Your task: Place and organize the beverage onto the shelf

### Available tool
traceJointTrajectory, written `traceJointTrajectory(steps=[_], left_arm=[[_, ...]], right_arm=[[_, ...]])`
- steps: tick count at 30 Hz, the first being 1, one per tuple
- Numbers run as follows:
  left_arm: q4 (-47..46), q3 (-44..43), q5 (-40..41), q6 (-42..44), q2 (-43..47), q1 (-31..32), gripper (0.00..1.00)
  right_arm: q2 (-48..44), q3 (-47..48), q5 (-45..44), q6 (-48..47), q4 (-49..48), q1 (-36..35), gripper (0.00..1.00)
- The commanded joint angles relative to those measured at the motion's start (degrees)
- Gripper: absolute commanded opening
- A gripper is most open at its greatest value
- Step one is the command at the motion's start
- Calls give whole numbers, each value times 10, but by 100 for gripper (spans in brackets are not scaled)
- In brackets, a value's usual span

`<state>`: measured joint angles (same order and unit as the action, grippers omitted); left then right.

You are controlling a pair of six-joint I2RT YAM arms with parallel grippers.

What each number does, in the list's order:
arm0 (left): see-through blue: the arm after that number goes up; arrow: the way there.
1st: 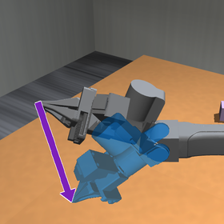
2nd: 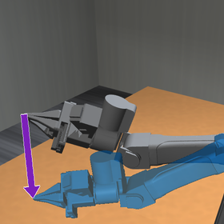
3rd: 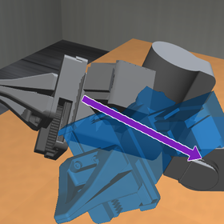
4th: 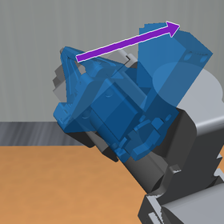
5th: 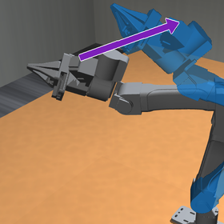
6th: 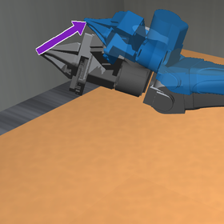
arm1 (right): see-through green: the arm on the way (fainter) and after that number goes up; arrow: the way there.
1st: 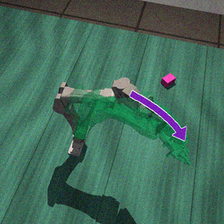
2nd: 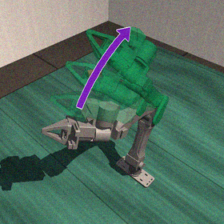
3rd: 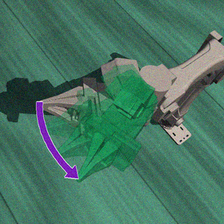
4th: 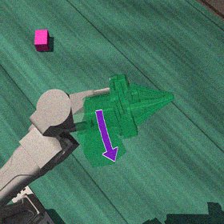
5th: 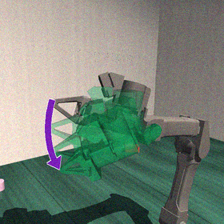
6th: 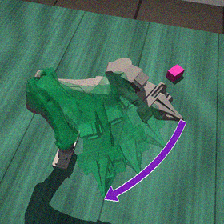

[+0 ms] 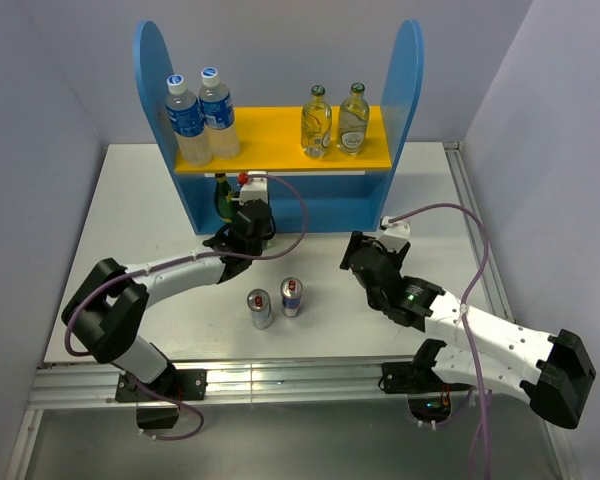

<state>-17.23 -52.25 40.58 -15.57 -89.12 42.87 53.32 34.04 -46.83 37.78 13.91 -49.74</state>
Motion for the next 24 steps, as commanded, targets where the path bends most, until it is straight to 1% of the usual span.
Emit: traceJointTrajectory(steps=[1, 7, 14, 19, 24], left_arm=[[-88, -59, 7, 26, 15, -11, 0], [-108, -63, 14, 35, 12, -24, 0], [-192, -30, 22, 44, 7, -35, 0], [-228, -33, 18, 48, -32, -44, 0], [-257, -35, 34, 55, -66, -49, 0]], right_arm=[[6, -7, -5, -3, -23, 7, 84], [14, -8, -2, -3, -31, 10, 84], [23, -8, 2, -6, -38, 14, 84], [24, -11, 5, -10, -42, 18, 84], [28, -13, 9, -12, -45, 24, 84]])
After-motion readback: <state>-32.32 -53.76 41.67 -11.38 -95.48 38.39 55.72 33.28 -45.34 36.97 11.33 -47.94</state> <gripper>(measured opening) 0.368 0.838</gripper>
